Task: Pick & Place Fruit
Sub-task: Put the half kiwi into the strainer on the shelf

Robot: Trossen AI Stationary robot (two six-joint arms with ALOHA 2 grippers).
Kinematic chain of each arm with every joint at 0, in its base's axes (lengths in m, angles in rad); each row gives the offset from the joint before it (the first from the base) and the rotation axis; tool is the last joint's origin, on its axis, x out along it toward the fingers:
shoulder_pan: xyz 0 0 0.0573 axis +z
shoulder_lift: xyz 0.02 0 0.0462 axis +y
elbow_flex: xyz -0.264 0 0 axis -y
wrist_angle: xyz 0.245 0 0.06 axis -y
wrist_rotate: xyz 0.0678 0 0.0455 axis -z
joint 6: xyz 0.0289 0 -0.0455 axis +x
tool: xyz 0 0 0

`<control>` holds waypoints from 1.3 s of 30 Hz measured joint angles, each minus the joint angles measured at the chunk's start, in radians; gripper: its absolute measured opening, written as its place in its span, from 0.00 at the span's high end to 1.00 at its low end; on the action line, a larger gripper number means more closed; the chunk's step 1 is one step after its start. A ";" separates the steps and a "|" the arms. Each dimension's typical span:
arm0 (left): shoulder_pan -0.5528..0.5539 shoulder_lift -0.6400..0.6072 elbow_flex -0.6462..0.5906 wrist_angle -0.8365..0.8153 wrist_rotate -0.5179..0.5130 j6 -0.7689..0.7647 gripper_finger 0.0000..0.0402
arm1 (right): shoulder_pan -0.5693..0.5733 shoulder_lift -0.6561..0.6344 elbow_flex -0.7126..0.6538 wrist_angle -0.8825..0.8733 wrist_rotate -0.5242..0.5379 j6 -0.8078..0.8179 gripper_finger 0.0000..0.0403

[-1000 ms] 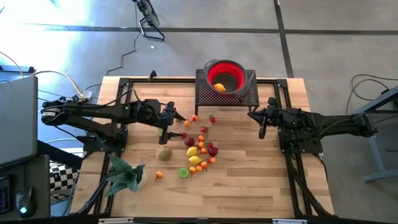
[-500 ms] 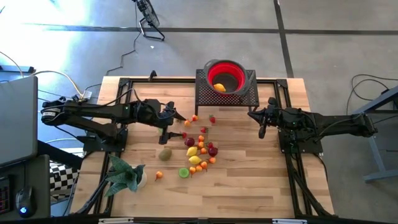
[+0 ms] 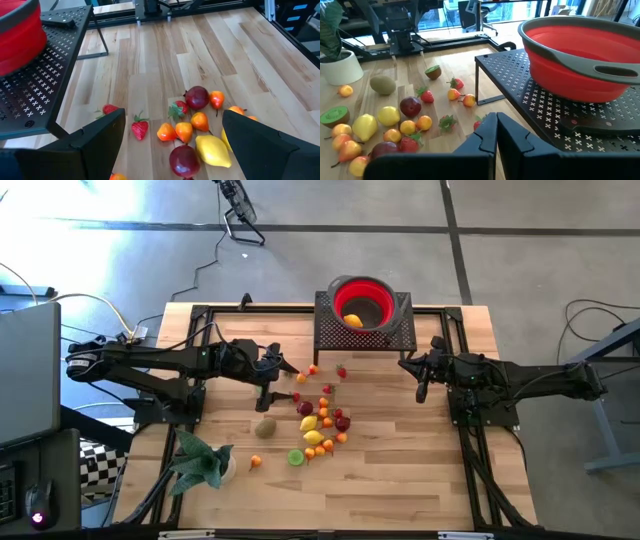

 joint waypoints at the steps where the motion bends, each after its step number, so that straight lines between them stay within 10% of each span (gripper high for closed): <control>1: 0.000 0.000 0.000 0.000 0.000 -0.001 0.18 | 0.000 0.000 0.000 -0.004 0.000 0.000 0.99; 39: 0.000 -0.062 0.018 0.041 -0.043 -0.312 0.18 | 0.000 0.000 0.000 -0.033 -0.005 0.011 0.99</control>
